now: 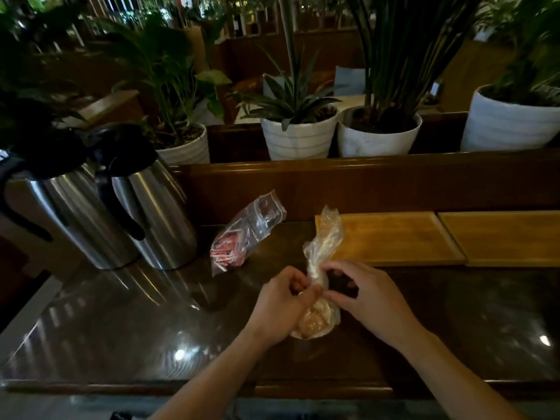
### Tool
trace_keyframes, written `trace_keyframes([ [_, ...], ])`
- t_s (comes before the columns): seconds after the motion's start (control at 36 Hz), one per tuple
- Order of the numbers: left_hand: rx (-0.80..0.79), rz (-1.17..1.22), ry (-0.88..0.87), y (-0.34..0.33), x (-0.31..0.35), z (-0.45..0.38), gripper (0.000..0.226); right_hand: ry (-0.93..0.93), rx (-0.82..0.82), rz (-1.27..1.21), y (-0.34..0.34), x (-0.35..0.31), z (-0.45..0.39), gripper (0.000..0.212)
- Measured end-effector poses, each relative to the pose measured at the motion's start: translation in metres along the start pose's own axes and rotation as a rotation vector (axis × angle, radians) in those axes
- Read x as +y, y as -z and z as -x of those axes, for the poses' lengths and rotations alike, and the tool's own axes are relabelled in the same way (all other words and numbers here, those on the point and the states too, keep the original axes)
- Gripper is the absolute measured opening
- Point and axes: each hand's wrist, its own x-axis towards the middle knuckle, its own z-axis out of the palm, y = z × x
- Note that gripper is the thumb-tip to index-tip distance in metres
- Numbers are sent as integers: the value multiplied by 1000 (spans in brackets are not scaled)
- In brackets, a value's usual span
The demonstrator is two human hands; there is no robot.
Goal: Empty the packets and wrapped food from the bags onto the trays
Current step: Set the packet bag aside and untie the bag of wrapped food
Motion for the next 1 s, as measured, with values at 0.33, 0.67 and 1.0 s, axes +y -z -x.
trace_keyframes([
  [0.33, 10, -632, -260, 21, 2, -9, 25, 26, -134, 203, -11, -5, -17, 34],
  [0.67, -124, -813, -446, 35, 8, -33, 28, 178, -67, 381, -15, -9, -22, 20],
  [1.0, -133, -730, -528, 43, 9, -35, 18, 227, -61, 263, -5, -11, -26, 15],
])
